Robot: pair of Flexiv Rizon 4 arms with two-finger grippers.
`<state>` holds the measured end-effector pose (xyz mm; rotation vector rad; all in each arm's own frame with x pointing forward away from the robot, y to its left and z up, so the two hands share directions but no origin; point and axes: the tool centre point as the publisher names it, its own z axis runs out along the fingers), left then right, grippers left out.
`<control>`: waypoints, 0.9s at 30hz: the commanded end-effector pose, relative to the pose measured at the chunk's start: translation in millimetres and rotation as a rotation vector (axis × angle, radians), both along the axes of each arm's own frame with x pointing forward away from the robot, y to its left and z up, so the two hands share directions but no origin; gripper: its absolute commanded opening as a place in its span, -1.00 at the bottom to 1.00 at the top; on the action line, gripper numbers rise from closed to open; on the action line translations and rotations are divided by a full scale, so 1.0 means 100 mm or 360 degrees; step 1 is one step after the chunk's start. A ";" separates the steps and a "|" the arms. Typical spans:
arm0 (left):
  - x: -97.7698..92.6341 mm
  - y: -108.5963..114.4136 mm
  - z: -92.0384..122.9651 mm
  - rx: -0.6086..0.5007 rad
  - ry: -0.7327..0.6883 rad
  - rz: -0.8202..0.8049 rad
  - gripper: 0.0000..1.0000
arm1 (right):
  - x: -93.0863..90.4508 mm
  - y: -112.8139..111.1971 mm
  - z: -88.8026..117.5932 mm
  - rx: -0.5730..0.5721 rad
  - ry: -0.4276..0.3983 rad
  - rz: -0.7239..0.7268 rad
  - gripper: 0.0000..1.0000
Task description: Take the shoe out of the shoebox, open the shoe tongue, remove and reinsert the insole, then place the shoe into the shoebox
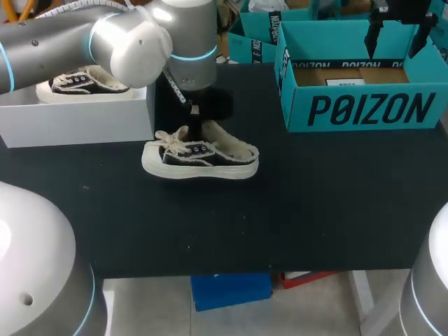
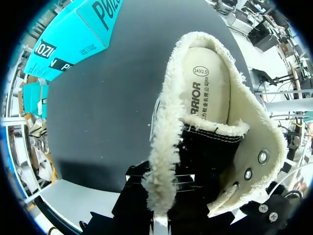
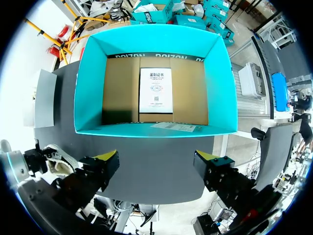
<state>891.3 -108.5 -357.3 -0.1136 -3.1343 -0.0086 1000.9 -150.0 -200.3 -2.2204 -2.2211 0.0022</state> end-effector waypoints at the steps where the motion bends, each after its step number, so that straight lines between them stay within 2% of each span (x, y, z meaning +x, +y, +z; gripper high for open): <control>1: 0.02 -0.04 -0.20 -0.0014 -0.0011 0.0009 -1.00 | 0.00 0.00 0.00 -0.0001 0.0001 0.0000 1.00; 7: 0.05 -0.08 -0.40 -0.0012 -0.0029 0.0007 -1.00 | 0.00 0.00 0.00 -0.0001 0.0001 0.0000 1.00; 16: 0.08 -0.11 -0.57 0.0012 -0.0035 0.0003 -1.00 | 0.00 0.00 0.00 -0.0001 0.0001 0.0000 1.00; 27: 0.09 -0.08 -0.60 0.0032 -0.0025 0.0003 -1.00 | 0.00 0.00 0.00 -0.0001 0.0001 0.0000 1.00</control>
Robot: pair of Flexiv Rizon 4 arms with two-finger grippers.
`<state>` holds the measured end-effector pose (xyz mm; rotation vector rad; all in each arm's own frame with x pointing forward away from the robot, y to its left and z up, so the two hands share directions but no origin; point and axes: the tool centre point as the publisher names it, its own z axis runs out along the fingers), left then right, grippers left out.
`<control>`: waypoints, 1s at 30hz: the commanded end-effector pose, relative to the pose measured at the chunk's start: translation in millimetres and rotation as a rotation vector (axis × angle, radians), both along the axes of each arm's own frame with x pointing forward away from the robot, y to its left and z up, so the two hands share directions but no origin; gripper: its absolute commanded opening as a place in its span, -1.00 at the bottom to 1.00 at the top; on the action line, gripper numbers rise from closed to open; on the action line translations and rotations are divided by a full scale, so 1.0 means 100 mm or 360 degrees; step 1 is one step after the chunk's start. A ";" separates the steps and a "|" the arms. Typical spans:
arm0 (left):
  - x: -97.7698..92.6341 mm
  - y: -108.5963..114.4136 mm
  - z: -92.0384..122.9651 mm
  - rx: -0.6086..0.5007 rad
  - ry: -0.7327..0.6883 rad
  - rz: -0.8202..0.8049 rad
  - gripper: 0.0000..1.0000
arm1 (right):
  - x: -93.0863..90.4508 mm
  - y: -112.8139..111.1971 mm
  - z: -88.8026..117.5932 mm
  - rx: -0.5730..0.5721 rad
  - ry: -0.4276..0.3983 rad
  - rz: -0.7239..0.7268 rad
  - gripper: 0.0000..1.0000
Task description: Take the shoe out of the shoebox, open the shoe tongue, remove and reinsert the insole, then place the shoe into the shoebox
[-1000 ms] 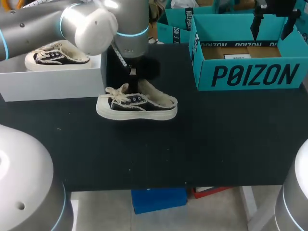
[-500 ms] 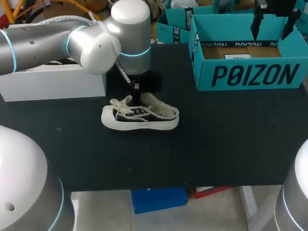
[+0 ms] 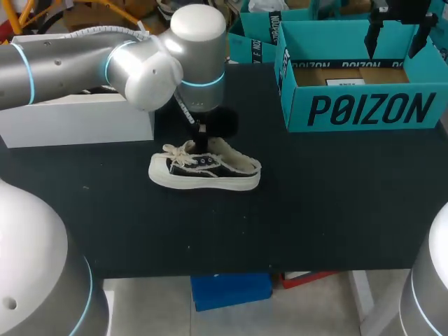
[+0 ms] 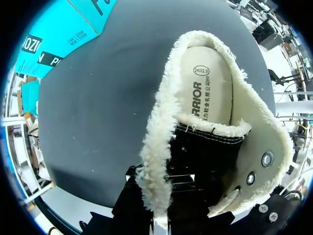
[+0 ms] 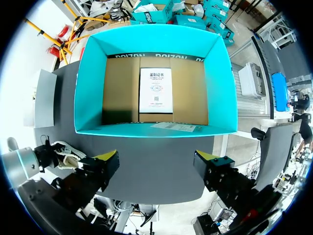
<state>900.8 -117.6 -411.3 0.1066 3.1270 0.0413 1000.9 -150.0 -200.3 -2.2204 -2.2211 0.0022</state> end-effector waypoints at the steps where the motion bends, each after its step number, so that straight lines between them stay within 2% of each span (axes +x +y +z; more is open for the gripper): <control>1: -0.01 0.02 -0.04 0.0000 0.0005 -0.0005 -0.97 | 0.00 0.00 0.00 -0.0001 0.0001 0.0000 1.00; 2: -0.01 0.02 -0.03 -0.0001 0.0007 -0.0007 -0.52 | 0.00 0.00 0.00 -0.0001 0.0001 0.0000 1.00; 4: 0.00 0.03 0.00 -0.0001 0.0009 -0.0008 1.00 | 0.00 0.00 0.00 -0.0001 0.0001 0.0000 1.00; 18: 0.13 0.08 0.31 -0.0015 0.0022 -0.0001 1.00 | 0.00 0.00 0.00 -0.0001 0.0001 0.0000 1.00; 24: 0.15 0.10 0.57 -0.0033 0.0052 0.0000 1.00 | 0.00 0.00 0.00 -0.0001 0.0001 0.0000 1.00; 30: 0.12 0.14 0.91 -0.0099 0.0081 -0.0014 1.00 | 0.00 0.00 0.00 -0.0001 0.0001 0.0000 1.00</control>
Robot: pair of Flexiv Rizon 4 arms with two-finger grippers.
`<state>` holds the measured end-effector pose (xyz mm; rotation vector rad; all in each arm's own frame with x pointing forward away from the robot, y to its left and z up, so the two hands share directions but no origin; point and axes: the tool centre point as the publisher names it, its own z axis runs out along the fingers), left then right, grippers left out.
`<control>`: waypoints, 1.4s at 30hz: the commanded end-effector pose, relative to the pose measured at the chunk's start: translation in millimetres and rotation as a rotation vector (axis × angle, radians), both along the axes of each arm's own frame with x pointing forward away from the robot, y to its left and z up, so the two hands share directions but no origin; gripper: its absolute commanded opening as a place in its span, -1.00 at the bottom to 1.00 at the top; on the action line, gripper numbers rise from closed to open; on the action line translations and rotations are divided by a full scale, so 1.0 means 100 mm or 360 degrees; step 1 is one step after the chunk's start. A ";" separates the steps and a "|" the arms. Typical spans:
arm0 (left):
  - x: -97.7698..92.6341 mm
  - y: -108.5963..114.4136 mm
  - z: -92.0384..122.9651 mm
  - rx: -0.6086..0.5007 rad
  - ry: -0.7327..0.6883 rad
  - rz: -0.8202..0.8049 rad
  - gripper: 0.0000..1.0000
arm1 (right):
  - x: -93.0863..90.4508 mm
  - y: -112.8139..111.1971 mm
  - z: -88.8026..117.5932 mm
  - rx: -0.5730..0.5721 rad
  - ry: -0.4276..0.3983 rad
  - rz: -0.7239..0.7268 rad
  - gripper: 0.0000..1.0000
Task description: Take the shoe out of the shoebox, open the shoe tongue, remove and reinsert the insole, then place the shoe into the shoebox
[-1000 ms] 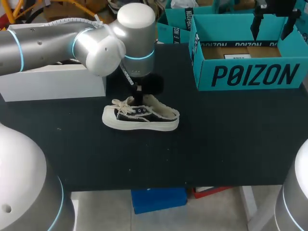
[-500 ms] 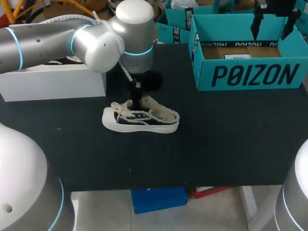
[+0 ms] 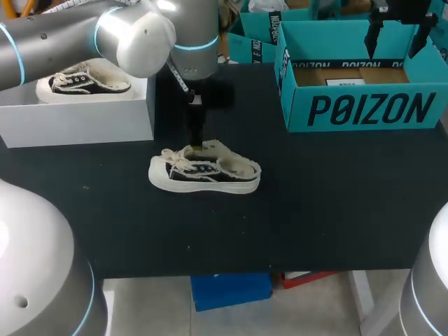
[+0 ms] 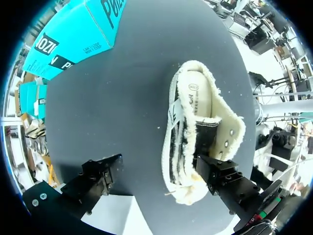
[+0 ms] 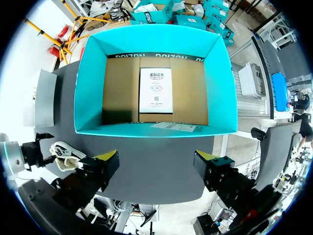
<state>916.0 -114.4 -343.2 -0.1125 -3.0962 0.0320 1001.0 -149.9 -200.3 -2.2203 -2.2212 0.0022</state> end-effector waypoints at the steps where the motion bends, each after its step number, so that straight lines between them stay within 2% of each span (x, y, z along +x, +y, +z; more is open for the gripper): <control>1: -0.04 0.12 0.30 -0.0032 -0.0011 -0.0007 1.00 | 0.00 0.00 0.00 -0.0001 0.0001 0.0000 1.00; 14: -0.06 0.29 0.84 -0.0155 0.0022 -0.0021 1.00 | 0.00 0.00 0.00 -0.0001 0.0001 0.0000 1.00; 23: -0.08 0.39 0.87 -0.0177 0.0076 -0.0024 1.00 | 0.00 0.00 0.00 -0.0001 0.0001 0.0000 1.00; 42: -0.08 0.39 0.87 -0.0177 0.0076 -0.0024 1.00 | 0.00 0.00 0.00 -0.0001 0.0001 0.0000 1.00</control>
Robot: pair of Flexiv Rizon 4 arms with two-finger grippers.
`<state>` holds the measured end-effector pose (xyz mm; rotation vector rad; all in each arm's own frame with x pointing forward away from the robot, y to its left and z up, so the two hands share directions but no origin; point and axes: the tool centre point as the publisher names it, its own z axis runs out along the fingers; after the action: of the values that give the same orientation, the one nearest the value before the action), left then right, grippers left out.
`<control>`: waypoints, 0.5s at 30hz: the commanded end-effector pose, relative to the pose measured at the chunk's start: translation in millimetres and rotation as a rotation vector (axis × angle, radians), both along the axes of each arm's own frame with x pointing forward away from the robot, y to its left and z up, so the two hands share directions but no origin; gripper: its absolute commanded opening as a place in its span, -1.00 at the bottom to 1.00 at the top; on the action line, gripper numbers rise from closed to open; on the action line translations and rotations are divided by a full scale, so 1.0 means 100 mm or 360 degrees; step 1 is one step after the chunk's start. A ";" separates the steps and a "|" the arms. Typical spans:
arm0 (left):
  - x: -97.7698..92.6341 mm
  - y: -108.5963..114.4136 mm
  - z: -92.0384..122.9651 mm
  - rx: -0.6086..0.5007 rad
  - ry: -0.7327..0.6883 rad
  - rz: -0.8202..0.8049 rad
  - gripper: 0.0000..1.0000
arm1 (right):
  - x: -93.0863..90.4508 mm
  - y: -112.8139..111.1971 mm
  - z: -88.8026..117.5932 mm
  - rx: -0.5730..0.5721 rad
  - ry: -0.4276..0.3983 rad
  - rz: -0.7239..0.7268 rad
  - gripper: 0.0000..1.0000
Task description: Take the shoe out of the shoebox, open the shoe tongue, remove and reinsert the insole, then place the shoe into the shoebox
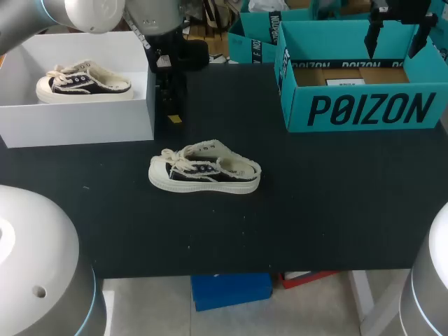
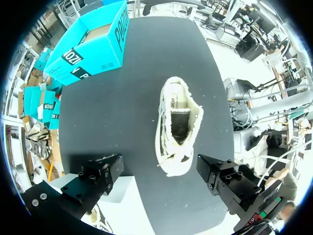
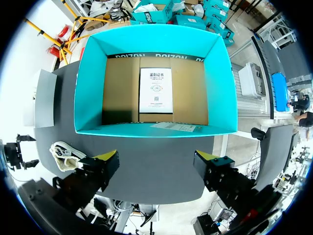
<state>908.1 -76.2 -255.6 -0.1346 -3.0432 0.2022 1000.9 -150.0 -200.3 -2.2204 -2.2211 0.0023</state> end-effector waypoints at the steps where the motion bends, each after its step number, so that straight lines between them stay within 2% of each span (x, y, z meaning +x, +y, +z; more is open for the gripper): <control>1: 0.00 0.01 -0.01 -0.0001 -0.0003 -0.0002 1.00 | 0.00 0.00 0.00 -0.0001 0.0001 0.0000 1.00; 5: 0.00 0.01 -0.01 -0.0001 -0.0003 -0.0002 1.00 | 0.00 0.00 0.00 -0.0001 0.0001 0.0000 1.00; 9: -0.49 0.12 0.17 -0.0226 -0.0101 0.0059 1.00 | 0.00 0.00 0.00 -0.0001 0.0001 0.0000 1.00; 12: -0.83 0.19 0.31 -0.0297 -0.0216 0.0068 1.00 | 0.00 0.00 0.00 -0.0001 0.0001 0.0000 1.00; 15: -1.07 0.26 0.41 -0.0306 -0.0281 0.0103 1.00 | 0.00 0.00 0.00 -0.0001 0.0001 0.0000 1.00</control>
<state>868.4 -78.5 -225.3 -0.1004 -3.0564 0.3886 1000.9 -150.0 -200.3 -2.2204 -2.2211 0.0023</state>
